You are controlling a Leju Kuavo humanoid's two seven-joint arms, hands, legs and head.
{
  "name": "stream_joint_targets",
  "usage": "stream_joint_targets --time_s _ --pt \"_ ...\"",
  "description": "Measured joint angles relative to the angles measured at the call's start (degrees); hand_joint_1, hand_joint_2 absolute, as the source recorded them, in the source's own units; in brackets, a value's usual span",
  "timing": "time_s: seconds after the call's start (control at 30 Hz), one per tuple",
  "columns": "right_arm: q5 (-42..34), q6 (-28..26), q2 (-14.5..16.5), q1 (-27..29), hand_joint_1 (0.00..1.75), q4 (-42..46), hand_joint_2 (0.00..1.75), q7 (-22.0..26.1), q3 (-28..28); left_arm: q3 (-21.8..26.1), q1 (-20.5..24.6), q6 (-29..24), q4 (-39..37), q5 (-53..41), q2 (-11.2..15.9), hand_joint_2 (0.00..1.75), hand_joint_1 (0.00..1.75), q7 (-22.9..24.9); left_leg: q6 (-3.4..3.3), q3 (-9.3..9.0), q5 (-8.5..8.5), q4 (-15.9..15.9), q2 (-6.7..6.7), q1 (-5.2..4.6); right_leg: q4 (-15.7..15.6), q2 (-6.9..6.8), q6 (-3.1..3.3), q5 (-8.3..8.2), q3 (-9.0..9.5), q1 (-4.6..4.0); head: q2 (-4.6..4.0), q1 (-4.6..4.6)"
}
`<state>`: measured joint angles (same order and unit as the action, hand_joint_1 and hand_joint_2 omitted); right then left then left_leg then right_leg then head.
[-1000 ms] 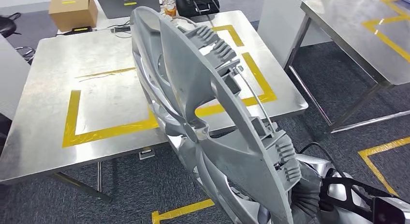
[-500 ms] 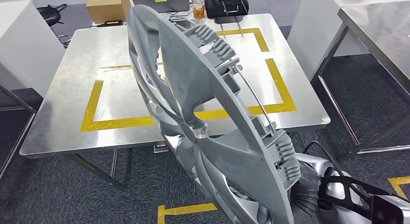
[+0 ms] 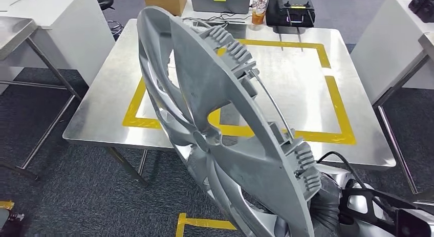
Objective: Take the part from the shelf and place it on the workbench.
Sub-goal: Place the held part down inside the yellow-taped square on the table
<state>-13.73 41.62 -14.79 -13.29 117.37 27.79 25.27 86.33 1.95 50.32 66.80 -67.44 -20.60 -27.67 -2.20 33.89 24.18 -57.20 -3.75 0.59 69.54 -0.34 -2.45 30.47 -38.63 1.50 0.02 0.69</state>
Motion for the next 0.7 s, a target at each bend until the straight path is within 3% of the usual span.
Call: stream_joint_targets --time_s 0.07,0.1,0.2,0.27,0.33,0.4,0.43,0.47,0.5,0.57,0.63,0.7 --pt "-0.76 0.02 0.01 -0.06 1.68 -0.01 1.75 -0.21 -0.08 0.01 -0.07 0.34 -0.08 -0.05 0.02 1.75 0.0 0.0 0.81 0.21 0.56 -0.73 -0.79 0.09 -7.42 0.26 -0.9 -3.18 3.0 0.46 0.0 -0.15" --pt "-1.05 0.08 0.03 -0.07 1.68 0.0 1.75 -0.31 -0.14 0.01 -0.1 0.5 -0.09 -0.08 0.04 1.75 0.0 -0.01 1.24 0.45 0.83 -1.08 -0.97 0.03 -9.49 0.42 -0.7 -3.96 3.84 0.52 0.0 -0.21" --pt "-1.51 0.35 0.04 0.02 1.68 0.07 1.75 -0.56 -0.36 0.02 -0.25 0.65 -0.08 -0.25 0.1 1.75 0.0 -0.02 2.05 0.88 1.21 -1.45 -1.05 0.06 -10.25 0.62 0.95 -4.23 4.03 0.28 0.01 -0.18" --pt "-1.59 0.46 0.05 0.05 1.68 0.08 1.75 -0.61 -0.47 0.02 -0.25 0.65 -0.07 -0.28 0.1 1.75 0.0 -0.04 2.51 1.41 2.11 -2.82 0.38 0.2 -10.36 0.48 1.76 -4.14 4.32 0.31 0.01 -0.05" --pt "-1.65 0.48 0.08 0.08 1.68 0.09 1.75 -0.59 -0.67 0.02 -0.16 0.65 -0.07 -0.27 0.12 1.75 0.0 -0.07 2.96 4.02 4.74 -8.34 2.42 0.23 -10.42 0.26 2.41 -3.89 4.73 0.22 0.0 0.18" --pt "-1.67 0.48 0.08 0.18 1.68 0.09 1.75 -0.59 -0.81 0.01 -0.1 0.65 -0.1 -0.28 0.13 1.75 0.0 -0.07 3.11 8.09 7.3 -15.88 3.22 0.31 -10.42 0.06 2.85 -3.51 4.98 -0.09 0.0 0.28" --pt "-1.67 0.48 0.08 0.27 1.68 0.09 1.75 -0.59 -0.83 0.0 -0.11 0.65 -0.12 -0.28 0.13 1.75 0.0 -0.1 3.03 9.4 7.42 -17.86 3.32 0.32 -10.42 -0.02 3.02 -3.3 5.13 -0.28 0.0 0.28" --pt "-1.66 0.48 0.08 0.36 1.68 0.09 1.75 -0.59 -0.83 0.0 -0.12 0.63 -0.14 -0.3 0.13 1.75 0.0 -0.16 2.8 9.62 6.53 -17.66 3.36 0.26 -10.43 -0.09 3.12 -3.09 5.34 -0.47 0.0 0.28" --pt "-1.66 0.48 0.08 0.42 1.68 0.09 1.75 -0.58 -0.84 0.0 -0.12 0.6 -0.15 -0.32 0.13 1.75 0.0 -0.25 2.34 8.6 4.79 -15.19 3.4 0.11 -10.45 -0.16 3.17 -2.87 5.65 -0.7 0.0 0.28" --pt "-1.66 0.48 0.13 0.44 1.68 0.12 1.75 -0.55 -0.91 0.0 -0.07 0.43 -0.13 -0.39 0.21 1.75 0.0 -0.46 0.81 4.7 1.59 -7.37 3.94 -0.57 -10.55 -0.32 3.15 -2.42 6.36 -1.04 0.0 0.22" --pt "-1.68 0.48 0.22 0.45 1.68 0.18 1.75 -0.54 -0.99 -0.01 0.07 0.21 -0.06 -0.45 0.3 1.75 0.0 -0.68 -0.3 2.25 0.99 -2.66 4.59 -1.31 -10.85 -0.53 2.8 -2.06 6.8 -1.13 0.0 0.14" --pt "-1.73 0.48 0.29 0.48 1.68 0.23 1.75 -0.53 -1.03 -0.02 0.08 0.1 -0.01 -0.48 0.34 1.75 0.0 -0.84 -0.71 1.45 1.42 -1.2 4.5 -1.61 -10.85 -0.81 1.96 -2.53 7.33 -1.08 0.01 0.15"
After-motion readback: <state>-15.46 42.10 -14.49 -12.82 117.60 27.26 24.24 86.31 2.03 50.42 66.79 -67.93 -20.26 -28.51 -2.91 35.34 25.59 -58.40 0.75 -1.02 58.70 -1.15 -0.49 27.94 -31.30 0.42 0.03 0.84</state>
